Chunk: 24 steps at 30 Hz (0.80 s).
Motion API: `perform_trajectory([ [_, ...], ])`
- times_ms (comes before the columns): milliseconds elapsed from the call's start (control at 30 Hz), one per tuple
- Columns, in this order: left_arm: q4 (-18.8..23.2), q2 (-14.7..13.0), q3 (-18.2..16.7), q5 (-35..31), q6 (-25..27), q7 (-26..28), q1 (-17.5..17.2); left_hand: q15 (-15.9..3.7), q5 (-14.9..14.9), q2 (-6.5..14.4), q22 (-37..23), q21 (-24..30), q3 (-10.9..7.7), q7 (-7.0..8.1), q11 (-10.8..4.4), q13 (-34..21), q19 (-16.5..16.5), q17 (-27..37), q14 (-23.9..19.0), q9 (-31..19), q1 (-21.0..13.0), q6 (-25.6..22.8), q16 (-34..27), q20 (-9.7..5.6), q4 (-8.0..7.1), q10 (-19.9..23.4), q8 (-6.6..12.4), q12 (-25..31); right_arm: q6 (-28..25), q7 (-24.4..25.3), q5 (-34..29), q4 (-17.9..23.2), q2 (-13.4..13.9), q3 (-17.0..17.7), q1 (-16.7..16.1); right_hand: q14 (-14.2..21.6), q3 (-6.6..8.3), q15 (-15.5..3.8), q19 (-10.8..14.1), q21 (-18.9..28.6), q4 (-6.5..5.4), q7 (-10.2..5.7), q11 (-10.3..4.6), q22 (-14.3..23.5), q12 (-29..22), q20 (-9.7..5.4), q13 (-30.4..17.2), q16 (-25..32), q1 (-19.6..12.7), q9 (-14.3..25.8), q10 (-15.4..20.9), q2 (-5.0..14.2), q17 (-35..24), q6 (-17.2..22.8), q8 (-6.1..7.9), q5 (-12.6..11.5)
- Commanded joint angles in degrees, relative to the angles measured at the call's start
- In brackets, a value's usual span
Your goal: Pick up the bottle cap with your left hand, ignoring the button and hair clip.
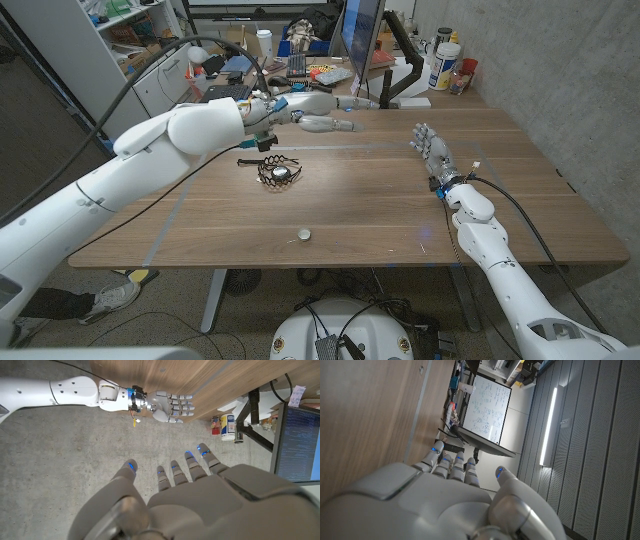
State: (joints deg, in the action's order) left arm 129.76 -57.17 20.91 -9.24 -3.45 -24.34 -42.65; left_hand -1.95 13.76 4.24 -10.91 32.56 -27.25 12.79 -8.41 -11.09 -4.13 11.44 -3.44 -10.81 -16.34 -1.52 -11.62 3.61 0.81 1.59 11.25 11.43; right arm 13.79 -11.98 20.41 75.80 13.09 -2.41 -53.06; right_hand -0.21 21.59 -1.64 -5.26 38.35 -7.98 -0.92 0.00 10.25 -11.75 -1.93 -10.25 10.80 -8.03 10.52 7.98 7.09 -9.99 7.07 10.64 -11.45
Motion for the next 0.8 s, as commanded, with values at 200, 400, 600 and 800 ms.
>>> perform_trajectory([
  [200,8.96,-9.2,-7.59,0.84,4.72,-1.78,-5.62,-1.75,-0.29,-0.45,-0.16,-0.21,-0.69,-0.03,-0.78,-0.13,0.8,-0.04,-2.15,-0.51,-3.09,-0.16,-0.6,0.94,2.29,0.44,0.73,0.53,-0.49,1.53,-1.03,2.03,-0.29,-1.18,-0.5,0.21,-0.06,-0.92,0.32,-0.25,0.08,0.39,0.13,0.13,-0.19,-6.13,-0.21,0.25,0.52,0.23,0.51,2.62,-0.2,0.25,0.3,-0.24],
  [400,10.8,-11.85,-8.74,1.66,6.8,-3.0,-5.96,-2.12,-0.7,-1.09,-0.19,0.31,-0.79,-0.04,-0.73,-0.2,2.54,-0.03,-3.28,-0.64,-4.48,-0.63,-0.82,-0.24,3.53,1.08,1.04,0.79,-0.64,1.85,-1.24,2.59,-0.22,-1.59,-0.64,0.23,-0.2,-0.86,0.37,-0.32,0.11,0.43,0.17,0.13,-0.2,-6.05,-0.21,0.25,0.6,0.23,0.53,2.44,-0.2,0.2,0.28,-0.22],
  [600,12.35,-13.61,-8.36,1.77,9.14,-4.95,-4.82,-2.65,-0.96,-1.72,-0.21,0.65,-0.65,-0.06,-0.81,-0.23,3.64,-0.03,-3.67,-0.73,-5.2,-1.14,-0.79,-0.91,4.23,1.86,1.29,1.07,-0.68,2.15,-1.28,2.88,-0.16,-1.79,-0.69,0.24,-0.27,-0.89,0.39,-0.4,0.11,0.41,0.31,0.13,-0.2,-6.03,-0.21,0.25,0.66,0.23,0.53,2.44,-0.2,0.21,0.29,-0.23],
  [800,12.94,-14.29,-6.89,1.17,9.99,-7.34,-2.96,-2.29,-1.01,-1.91,-0.19,0.82,-1.24,-0.08,-0.52,-0.25,4.39,-0.21,-4.09,-0.81,-7.39,-1.84,-0.64,-0.61,5.78,2.29,1.62,1.14,-0.69,2.23,-1.18,2.67,-0.17,-1.93,-0.59,0.25,-0.25,-0.88,0.43,-0.47,0.16,0.43,0.19,0.13,-0.19,-6.03,-0.21,0.23,0.63,0.23,0.53,2.53,-0.17,0.21,0.3,-0.26],
])
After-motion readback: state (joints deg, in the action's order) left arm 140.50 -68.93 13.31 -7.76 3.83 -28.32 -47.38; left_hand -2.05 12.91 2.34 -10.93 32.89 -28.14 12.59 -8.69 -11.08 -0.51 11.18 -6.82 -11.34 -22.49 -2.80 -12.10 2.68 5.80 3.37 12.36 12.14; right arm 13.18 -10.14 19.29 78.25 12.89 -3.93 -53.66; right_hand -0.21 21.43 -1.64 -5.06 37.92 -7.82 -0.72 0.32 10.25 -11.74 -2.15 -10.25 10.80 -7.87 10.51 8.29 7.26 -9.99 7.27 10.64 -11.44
